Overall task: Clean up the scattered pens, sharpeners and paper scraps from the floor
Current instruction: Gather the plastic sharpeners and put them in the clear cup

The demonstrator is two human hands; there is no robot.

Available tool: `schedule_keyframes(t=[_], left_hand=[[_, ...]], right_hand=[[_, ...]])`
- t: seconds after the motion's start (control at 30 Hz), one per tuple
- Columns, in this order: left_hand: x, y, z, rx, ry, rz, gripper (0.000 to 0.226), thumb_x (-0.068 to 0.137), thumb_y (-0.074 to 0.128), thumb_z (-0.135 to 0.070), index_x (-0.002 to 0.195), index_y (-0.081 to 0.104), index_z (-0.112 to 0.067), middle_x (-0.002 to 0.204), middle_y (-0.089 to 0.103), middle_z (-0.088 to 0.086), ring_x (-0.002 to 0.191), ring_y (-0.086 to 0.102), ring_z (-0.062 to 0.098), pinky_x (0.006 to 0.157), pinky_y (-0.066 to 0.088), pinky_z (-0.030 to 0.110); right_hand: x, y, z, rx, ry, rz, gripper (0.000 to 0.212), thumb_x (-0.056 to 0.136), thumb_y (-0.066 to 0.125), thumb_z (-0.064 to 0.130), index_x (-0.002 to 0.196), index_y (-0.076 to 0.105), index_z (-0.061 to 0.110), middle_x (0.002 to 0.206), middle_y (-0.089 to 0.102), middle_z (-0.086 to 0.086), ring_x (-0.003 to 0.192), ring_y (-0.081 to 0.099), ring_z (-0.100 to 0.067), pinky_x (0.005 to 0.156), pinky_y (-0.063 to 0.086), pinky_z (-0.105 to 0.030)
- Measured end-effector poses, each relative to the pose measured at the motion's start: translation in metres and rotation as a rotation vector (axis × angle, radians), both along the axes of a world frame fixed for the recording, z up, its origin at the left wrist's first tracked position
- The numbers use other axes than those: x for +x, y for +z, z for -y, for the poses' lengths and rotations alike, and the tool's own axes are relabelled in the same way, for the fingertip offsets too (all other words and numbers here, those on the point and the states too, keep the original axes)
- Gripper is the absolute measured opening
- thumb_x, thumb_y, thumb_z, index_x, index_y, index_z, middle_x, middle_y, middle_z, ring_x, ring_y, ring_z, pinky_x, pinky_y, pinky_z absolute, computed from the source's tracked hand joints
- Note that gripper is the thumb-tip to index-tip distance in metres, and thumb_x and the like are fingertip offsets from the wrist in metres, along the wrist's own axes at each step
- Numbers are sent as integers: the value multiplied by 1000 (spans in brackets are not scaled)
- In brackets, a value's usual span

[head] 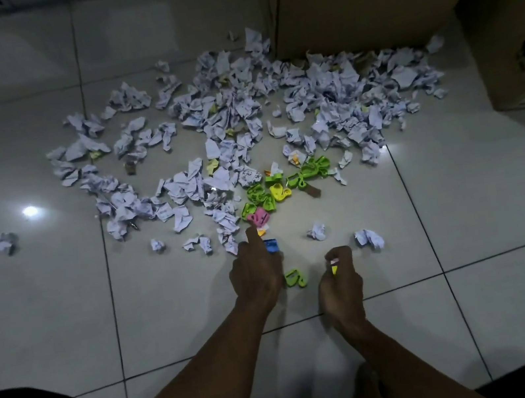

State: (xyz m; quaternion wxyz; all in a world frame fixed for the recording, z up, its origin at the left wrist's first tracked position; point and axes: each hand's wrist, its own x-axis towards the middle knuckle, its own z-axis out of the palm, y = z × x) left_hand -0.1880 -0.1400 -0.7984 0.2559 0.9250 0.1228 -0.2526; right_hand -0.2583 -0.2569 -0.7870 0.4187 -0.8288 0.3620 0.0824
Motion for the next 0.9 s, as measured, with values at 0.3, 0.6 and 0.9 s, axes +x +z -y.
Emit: schedule_keyframes(t=[0.3, 0.6, 0.9], left_hand=[[-8, 1, 3, 121, -28, 84, 26, 99, 33, -31, 110, 46, -11, 103, 59, 11, 90, 61, 32, 74, 48, 39], [-4, -1, -1, -143, 95, 228, 20, 93, 49, -25, 81, 42, -10, 74, 50, 5, 77, 54, 30, 60, 30, 32], [53, 24, 3, -408, 671, 288, 18, 64, 61, -17, 60, 45, -10, 57, 43, -1, 56, 39, 19, 53, 30, 30]], right_hand=[[-11, -8, -12, -137, 419, -165, 50, 90, 52, 55, 134, 36, 37, 122, 50, 2, 103, 59, -21, 77, 46, -33], [-4, -16, -18, -10, 197, 77, 25, 81, 71, 29, 80, 48, 20, 73, 51, 6, 65, 47, -8, 54, 35, -21], [66, 9, -13, 720, -494, 64, 19, 76, 58, -5, 72, 46, 10, 57, 55, -13, 37, 41, -18, 45, 21, -19]])
